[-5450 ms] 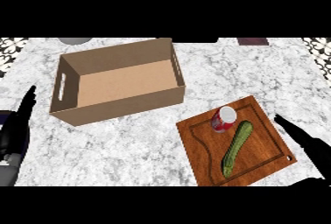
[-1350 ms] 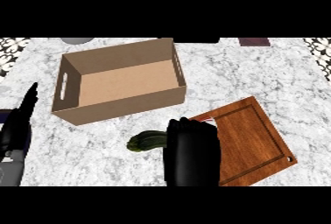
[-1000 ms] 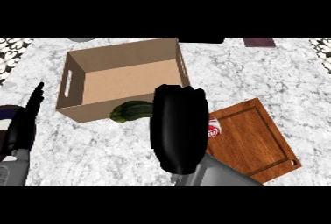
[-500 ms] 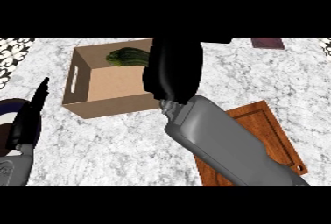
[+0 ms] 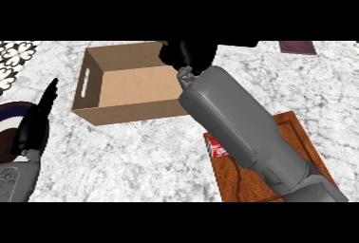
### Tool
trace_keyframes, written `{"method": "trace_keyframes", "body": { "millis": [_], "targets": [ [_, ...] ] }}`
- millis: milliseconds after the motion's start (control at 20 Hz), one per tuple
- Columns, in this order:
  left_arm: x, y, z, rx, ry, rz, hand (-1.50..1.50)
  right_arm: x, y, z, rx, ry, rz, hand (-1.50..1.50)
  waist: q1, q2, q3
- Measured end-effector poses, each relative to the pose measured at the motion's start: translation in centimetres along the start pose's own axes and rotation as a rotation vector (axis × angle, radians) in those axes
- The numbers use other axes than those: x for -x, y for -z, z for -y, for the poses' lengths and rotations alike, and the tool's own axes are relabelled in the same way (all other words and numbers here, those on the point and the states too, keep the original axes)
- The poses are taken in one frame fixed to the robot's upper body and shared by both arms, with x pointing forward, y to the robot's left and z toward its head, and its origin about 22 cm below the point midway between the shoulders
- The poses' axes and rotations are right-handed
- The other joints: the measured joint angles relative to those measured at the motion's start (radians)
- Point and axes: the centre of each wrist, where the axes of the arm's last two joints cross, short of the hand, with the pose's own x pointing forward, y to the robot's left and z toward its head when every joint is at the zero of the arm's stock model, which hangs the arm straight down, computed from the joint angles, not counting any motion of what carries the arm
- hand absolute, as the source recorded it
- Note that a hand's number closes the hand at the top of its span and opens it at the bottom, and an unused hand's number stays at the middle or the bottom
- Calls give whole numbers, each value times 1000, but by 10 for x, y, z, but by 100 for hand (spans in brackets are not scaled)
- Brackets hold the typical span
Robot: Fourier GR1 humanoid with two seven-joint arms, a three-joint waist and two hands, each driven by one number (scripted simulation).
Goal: Pick the squash from the cutting board and place it in the cardboard box
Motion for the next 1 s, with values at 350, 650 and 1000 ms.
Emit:
{"method": "trace_keyframes", "body": {
  "millis": [350,650,1000],
  "targets": [
    [-3,2,4,14,0,18,0,19,30,-22,-13,24,-152,-150,23,9,0],
    [-10,5,9,21,-7,30,0,34,42,-34,-38,109,-255,-150,36,12,1],
    [-9,7,12,25,-7,25,0,32,46,-36,62,206,-183,-150,33,11,1]
  ]
}}
